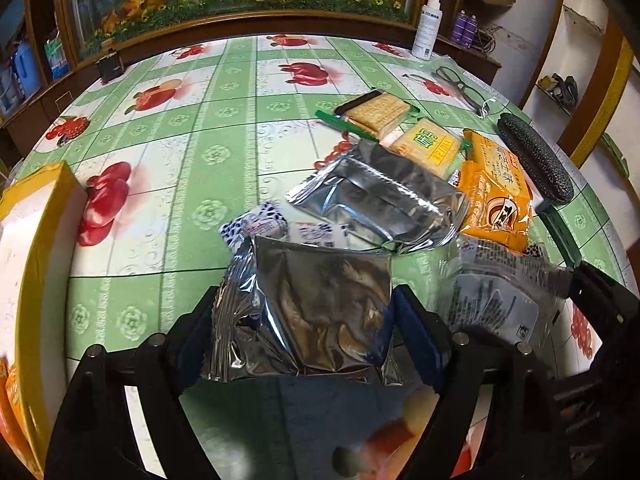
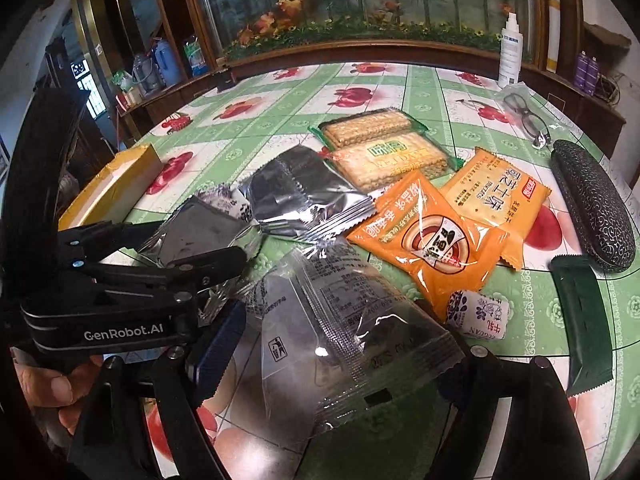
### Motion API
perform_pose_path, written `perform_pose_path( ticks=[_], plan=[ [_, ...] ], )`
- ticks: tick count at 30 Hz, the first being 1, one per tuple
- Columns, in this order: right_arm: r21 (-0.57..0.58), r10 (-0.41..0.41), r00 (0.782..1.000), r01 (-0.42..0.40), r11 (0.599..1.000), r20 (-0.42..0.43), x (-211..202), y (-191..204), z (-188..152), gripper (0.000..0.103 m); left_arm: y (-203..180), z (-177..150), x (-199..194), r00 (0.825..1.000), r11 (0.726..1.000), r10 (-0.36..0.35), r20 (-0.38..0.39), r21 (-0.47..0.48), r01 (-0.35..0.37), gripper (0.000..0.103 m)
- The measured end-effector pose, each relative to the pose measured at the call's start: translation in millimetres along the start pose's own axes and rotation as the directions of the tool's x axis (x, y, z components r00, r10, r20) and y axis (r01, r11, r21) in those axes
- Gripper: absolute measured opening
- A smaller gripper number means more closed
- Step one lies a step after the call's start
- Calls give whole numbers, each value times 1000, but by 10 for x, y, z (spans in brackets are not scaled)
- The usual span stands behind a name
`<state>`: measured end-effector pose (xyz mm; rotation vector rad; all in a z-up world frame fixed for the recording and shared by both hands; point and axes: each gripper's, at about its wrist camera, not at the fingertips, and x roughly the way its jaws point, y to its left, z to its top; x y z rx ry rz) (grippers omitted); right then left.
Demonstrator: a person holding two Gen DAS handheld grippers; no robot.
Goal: Organize snacks
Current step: 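Grasp the silver foil bag with the left gripper while the right gripper grasps a clear bag, then carry the foil bag and clear bag over the tray with both grippers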
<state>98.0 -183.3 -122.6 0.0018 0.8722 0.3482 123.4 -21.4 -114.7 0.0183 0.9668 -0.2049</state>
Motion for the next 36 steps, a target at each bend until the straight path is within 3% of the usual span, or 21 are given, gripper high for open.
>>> perform_pose_path(
  ticks=[3,5,10,20,30,36],
  plan=[
    [-14,-13,1000,14,1000,7,-8,10,13,84,140,-79,-77,1000,1000,-6,9,-27,7,70],
    [-16,-6,1000,6,1000,10,-3,13,20,84,211,-141,-131,1000,999,-7,9,-47,8,70],
    [-20,35,999,-35,999,1,22,31,29,55,267,-284,-238,1000,997,-7,14,-71,8,70],
    [42,132,989,-135,990,60,-253,20,-84,41,252,-443,-468,999,996,-21,42,-88,25,70],
    [48,177,975,-185,982,132,-560,100,-103,39,265,-467,-762,995,995,6,101,-97,4,70],
    [20,202,964,-209,978,171,-709,212,-42,39,316,-474,-982,986,992,69,154,-113,-51,70]
  ],
)
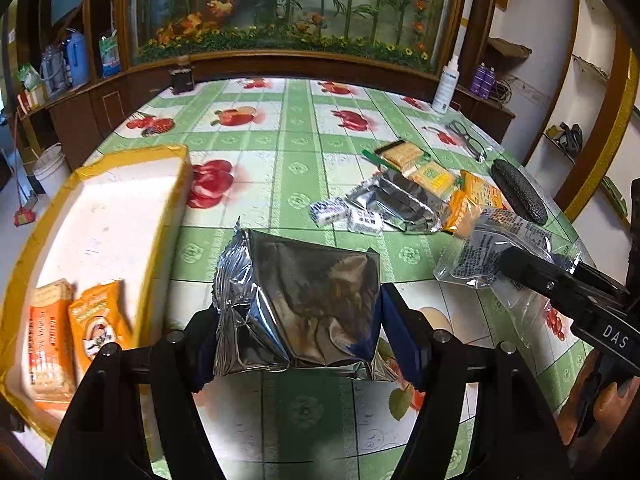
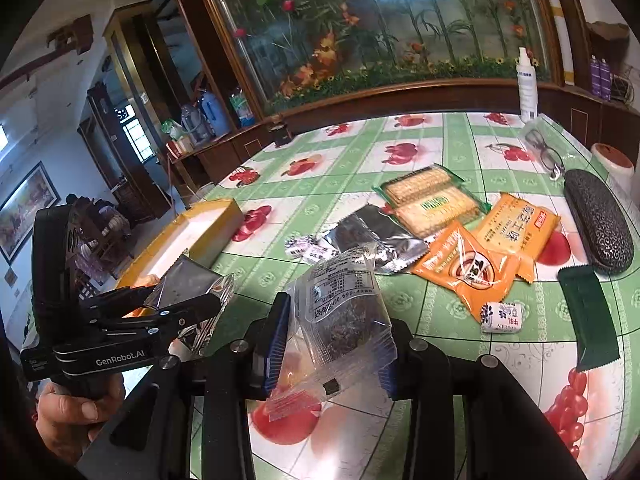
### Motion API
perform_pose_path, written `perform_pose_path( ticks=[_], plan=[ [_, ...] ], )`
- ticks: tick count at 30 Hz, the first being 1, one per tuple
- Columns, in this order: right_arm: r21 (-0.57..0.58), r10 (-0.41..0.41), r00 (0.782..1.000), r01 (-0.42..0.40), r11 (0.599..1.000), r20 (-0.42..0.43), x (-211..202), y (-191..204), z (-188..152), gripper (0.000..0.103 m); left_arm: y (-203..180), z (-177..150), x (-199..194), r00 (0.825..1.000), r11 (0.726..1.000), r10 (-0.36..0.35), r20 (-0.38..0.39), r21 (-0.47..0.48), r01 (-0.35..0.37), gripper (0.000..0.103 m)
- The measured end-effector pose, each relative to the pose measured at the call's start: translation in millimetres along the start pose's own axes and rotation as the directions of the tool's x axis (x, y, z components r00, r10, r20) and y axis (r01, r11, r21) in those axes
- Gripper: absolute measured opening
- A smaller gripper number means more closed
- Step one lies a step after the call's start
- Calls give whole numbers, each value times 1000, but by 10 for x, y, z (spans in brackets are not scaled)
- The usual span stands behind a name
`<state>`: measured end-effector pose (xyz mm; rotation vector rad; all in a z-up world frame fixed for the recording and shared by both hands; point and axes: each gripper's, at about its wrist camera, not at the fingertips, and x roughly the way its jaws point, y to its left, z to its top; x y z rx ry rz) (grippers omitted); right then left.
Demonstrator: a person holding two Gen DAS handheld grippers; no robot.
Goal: Organize snacks
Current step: 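Carry the foil bag and clear bag over the tray with both grippers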
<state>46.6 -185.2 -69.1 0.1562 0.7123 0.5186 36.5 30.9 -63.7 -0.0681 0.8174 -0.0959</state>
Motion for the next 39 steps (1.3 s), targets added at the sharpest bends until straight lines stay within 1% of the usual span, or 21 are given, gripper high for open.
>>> perform_pose_path(
  ticks=[8,25,34,39],
  plan=[
    [1,40,999,-40,999,12,-20,121,46,39,135,-8,-170,998,998,59,37,-16,-58,70],
    [-67,96,995,-96,993,5,39,525,61,39,461,-82,-345,988,988,136,72,-81,-130,70],
    [-84,135,991,-137,987,-25,160,701,83,39,677,-146,-480,982,980,169,90,-119,-158,70],
    [-111,185,981,-190,975,-51,324,933,140,39,897,-173,-591,975,970,197,99,-162,-179,70]
  ],
)
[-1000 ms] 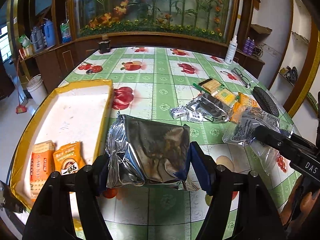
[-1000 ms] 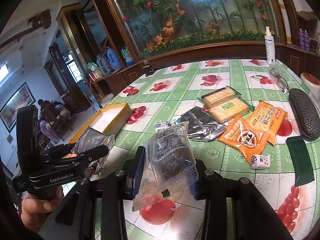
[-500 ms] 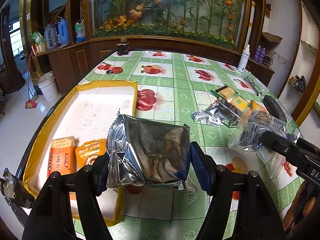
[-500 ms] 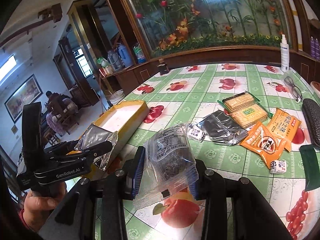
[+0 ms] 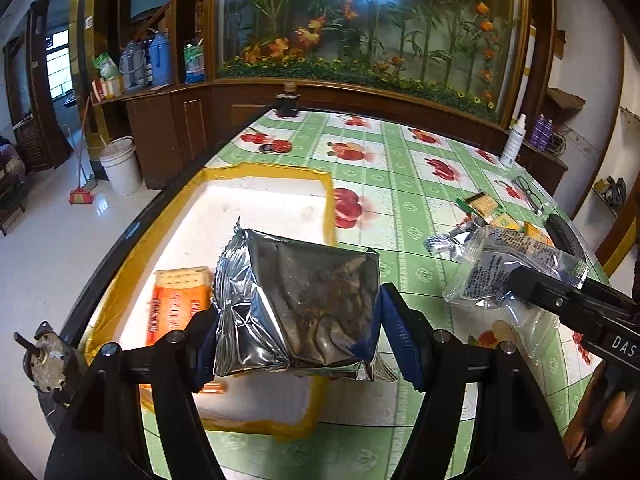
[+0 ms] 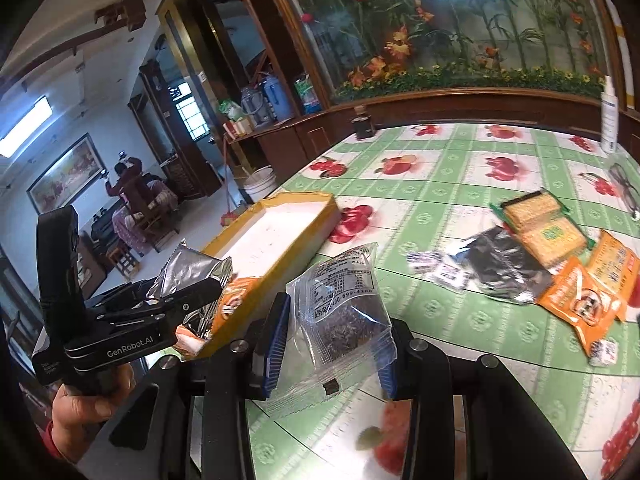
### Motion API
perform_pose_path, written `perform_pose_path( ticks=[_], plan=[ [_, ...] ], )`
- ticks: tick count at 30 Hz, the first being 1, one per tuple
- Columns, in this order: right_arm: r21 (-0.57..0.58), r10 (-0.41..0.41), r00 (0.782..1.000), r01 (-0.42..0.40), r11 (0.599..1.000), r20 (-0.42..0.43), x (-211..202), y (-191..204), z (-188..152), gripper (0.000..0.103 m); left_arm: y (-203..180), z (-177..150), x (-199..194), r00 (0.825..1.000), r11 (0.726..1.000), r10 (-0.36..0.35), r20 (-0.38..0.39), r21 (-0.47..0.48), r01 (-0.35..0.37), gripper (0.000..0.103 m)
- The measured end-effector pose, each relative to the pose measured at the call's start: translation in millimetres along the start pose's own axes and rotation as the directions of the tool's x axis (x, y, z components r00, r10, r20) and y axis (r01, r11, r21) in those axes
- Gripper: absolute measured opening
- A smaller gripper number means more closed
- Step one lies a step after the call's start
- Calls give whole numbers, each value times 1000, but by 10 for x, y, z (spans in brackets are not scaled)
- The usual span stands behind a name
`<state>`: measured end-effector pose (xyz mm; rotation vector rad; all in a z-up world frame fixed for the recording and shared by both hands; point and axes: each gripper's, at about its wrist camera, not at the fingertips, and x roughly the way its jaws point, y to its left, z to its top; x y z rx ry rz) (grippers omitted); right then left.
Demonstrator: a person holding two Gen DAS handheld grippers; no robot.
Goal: Organize snacks
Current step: 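Carry the foil bag and clear bag over the tray with both grippers, then release the foil bag and clear bag into the tray and withdraw both grippers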
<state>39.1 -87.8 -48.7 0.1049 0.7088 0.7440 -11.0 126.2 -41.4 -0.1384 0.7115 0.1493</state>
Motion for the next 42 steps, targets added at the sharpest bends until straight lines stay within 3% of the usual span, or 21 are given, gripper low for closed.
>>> perform_pose_path(
  ticks=[8,18,30,42],
  plan=[
    [-53,93,995,-94,994,-29,391,434,180,39,408,24,-51,998,996,59,20,-69,-58,70],
    [-86,168,984,-173,981,-61,900,852,357,39,795,-63,66,994,984,111,-21,-136,-113,70],
    [-74,155,980,-165,984,-125,1413,905,366,39,840,-121,318,989,982,121,-89,-134,-132,70],
    [-91,135,978,-151,984,-161,1732,985,385,39,846,-134,399,986,982,129,-109,-121,-142,70]
  ],
)
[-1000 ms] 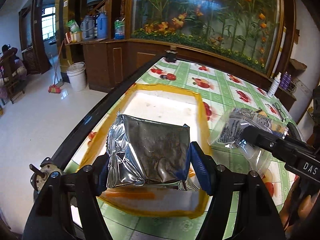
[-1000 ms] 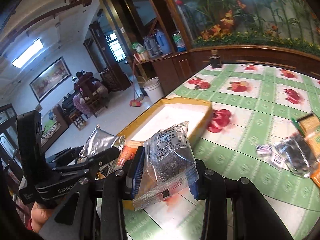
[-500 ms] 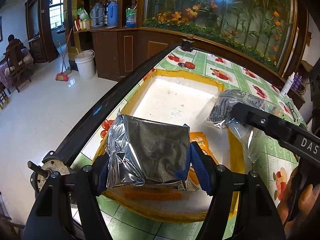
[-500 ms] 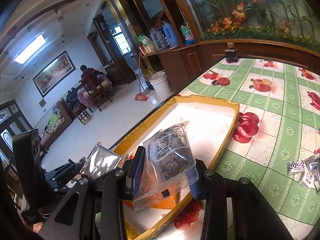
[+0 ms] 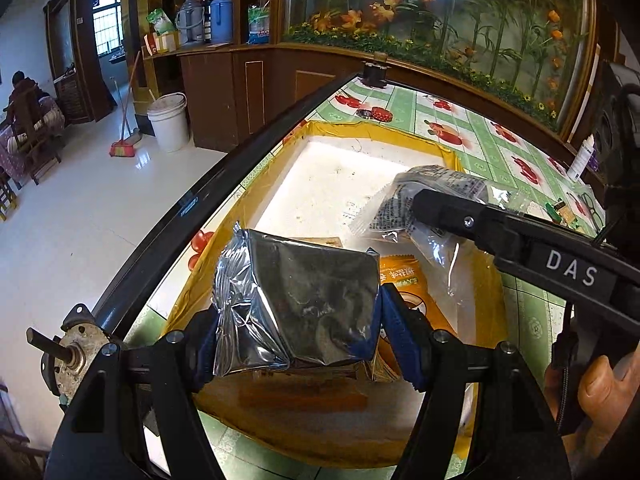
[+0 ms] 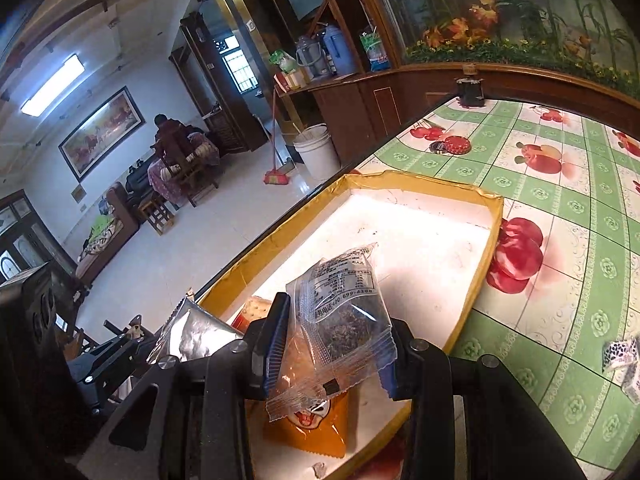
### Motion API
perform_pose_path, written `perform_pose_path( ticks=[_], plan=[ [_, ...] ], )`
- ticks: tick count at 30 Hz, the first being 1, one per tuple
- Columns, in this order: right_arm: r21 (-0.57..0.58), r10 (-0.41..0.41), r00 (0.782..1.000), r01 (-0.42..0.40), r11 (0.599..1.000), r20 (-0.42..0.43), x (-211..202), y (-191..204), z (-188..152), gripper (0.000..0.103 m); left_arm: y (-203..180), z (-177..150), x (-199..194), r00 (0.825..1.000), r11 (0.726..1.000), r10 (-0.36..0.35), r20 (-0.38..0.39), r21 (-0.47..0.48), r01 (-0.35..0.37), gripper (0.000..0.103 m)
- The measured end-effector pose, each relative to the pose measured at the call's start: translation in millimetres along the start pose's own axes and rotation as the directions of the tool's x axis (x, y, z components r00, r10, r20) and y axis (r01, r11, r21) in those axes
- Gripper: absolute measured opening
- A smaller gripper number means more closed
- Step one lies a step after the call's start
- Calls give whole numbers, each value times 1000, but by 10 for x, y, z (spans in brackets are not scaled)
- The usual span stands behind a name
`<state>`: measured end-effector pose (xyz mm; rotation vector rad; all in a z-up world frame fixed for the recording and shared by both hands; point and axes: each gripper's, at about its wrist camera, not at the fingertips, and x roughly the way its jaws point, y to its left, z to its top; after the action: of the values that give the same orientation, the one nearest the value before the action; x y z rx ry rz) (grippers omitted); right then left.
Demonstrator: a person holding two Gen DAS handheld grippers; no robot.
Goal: Organize snacks
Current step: 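Release the foil bag and clear bag into the tray and withdraw both grippers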
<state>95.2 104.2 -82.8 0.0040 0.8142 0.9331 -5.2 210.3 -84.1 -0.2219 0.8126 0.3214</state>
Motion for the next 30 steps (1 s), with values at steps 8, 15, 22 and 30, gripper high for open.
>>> perform_pose_path(
  ticks=[8,15,22,30],
  plan=[
    [-16,-59,998,59,998,-3,38,55,6,64,-15,39,34,998,998,56,-29,-4,-56,76],
    [-18,-107,989,109,994,97,-387,41,7,78,-20,33,-57,994,994,109,-2,-4,-109,76],
    [47,-131,983,126,991,129,-785,-176,-156,79,-143,45,-191,996,996,83,33,17,-84,76],
    [153,-215,966,193,969,147,-1311,-599,-563,83,-510,33,-269,999,996,23,43,86,-27,79]
  ],
)
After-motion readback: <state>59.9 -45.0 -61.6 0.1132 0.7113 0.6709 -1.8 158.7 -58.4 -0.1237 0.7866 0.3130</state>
